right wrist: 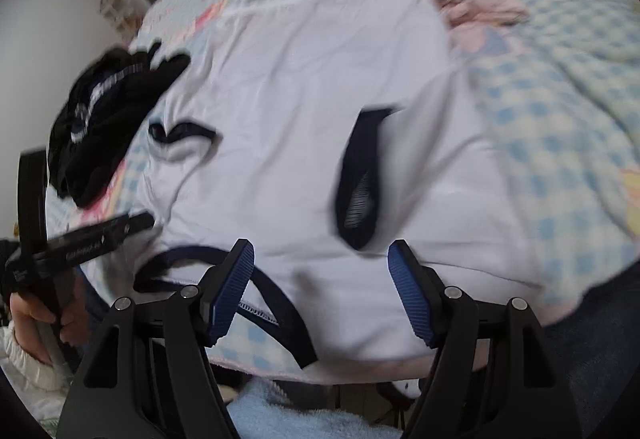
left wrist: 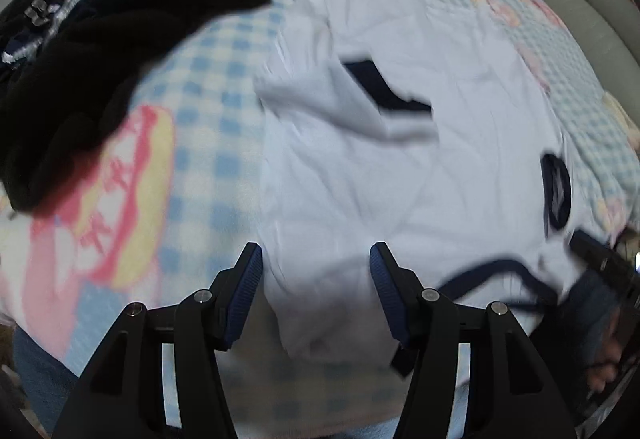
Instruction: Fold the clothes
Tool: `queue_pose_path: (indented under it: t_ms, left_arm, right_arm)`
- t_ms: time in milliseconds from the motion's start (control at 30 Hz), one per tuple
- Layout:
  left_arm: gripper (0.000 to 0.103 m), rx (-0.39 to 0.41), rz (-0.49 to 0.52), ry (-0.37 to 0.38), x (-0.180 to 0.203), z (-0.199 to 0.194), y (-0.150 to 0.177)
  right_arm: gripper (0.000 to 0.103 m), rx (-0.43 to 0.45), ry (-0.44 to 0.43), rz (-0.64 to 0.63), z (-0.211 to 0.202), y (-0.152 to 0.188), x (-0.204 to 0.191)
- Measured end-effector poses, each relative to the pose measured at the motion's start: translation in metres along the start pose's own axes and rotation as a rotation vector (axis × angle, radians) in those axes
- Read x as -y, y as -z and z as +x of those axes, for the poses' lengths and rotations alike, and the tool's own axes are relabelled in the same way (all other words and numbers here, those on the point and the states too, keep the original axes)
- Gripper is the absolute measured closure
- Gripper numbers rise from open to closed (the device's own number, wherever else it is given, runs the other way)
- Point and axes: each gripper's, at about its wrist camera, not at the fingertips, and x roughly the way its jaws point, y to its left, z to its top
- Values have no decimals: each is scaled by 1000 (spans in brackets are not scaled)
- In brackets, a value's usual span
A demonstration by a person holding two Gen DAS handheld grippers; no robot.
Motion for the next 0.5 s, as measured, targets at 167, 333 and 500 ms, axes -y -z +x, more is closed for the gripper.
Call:
queue_pose_path:
  t_ms: [167,333,500]
  left_arm:
    - [48,44,3,-4,6,-15,25]
    - [47,228,77,65,26,-49,11]
    - [47,194,123,48,55,-27,-6]
  right_arm:
    - [32,-28,26,-37,1,23,4]
    - [33,2,43,-76,-7,33,3]
    - [32,21,100,-128,9,8,-7]
